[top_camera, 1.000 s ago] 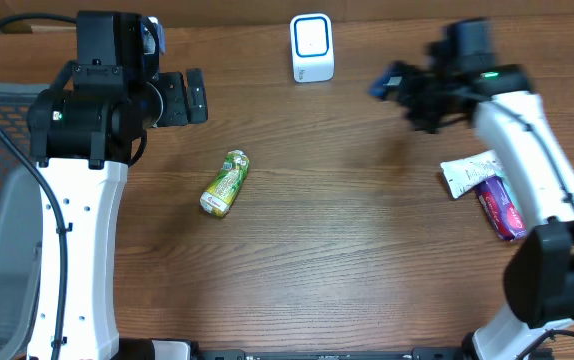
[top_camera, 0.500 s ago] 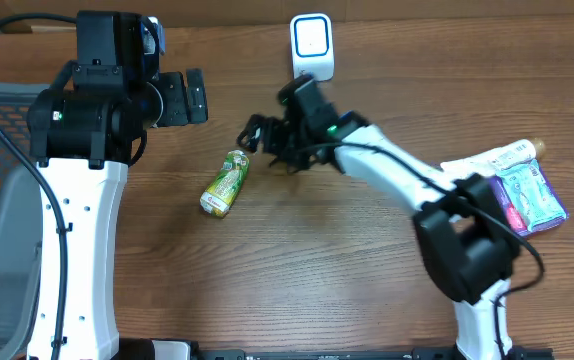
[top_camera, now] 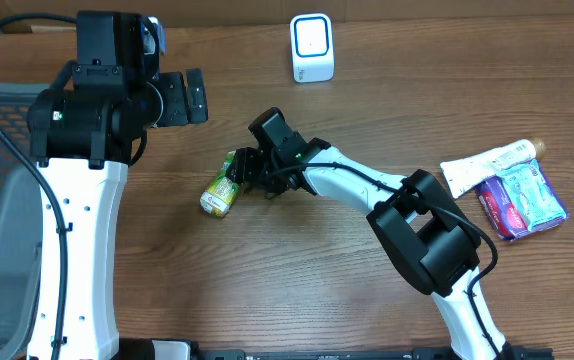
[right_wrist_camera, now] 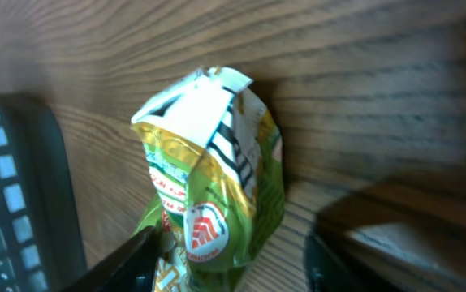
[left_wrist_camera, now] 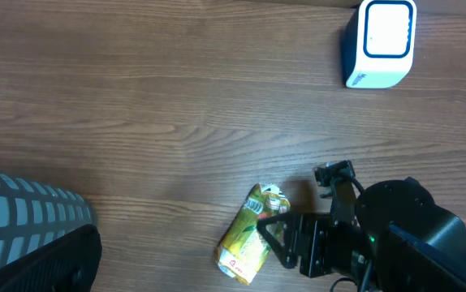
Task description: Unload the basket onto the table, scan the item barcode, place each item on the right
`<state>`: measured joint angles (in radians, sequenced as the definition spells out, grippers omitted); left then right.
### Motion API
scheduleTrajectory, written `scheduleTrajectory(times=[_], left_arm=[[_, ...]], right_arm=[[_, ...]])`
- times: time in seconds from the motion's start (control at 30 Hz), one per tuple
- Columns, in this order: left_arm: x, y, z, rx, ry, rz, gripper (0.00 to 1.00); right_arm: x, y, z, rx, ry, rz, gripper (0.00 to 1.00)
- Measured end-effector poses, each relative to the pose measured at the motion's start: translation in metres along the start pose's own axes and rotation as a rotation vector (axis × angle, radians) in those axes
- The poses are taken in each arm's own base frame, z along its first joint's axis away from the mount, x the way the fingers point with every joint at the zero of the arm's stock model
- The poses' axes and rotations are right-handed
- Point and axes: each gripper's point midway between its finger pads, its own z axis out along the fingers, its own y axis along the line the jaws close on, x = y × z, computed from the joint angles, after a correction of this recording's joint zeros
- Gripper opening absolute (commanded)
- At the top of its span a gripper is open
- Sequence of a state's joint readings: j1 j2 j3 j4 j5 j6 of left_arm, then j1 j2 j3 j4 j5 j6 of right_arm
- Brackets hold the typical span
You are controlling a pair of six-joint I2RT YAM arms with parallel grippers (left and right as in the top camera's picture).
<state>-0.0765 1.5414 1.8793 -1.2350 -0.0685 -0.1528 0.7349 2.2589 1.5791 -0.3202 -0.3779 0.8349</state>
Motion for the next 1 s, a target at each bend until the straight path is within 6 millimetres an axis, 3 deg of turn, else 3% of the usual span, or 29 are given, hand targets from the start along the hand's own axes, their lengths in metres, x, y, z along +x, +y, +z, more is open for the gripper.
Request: scheduleTrajectory(times=[0.07, 0.2, 0.43, 0.6, 0.83, 1.0], left_arm=[[0.0, 0.0, 0.0, 0.0, 0.0, 0.0, 1.0], [0.0, 0.0, 0.0, 0.0, 0.0, 0.0, 1.0], [0.0, 0.0, 0.0, 0.0, 0.0, 0.0, 1.0], [0.0, 0.0, 0.0, 0.0, 0.0, 0.0, 1.0], [0.0, 0.0, 0.0, 0.0, 0.0, 0.0, 1.0], [0.0, 0.0, 0.0, 0.0, 0.0, 0.0, 1.0]], right_arm=[[0.001, -0.001, 0.0, 0.005, 0.003, 0.007, 0.24], [0.001, -0.001, -0.002, 0.002, 0.012, 0.005, 0.04], [0.004, -0.003, -0.014, -0.04, 0.095, -0.052, 0.04], [0.006, -0.016, -0.044, -0.159, 0.228, -0.139, 0.04], [0.009, -0.054, -0.119, -0.338, 0.382, -0.172, 0.04], [0.015, -0.098, -0.134, -0.207, 0.412, -0.208, 0.06]])
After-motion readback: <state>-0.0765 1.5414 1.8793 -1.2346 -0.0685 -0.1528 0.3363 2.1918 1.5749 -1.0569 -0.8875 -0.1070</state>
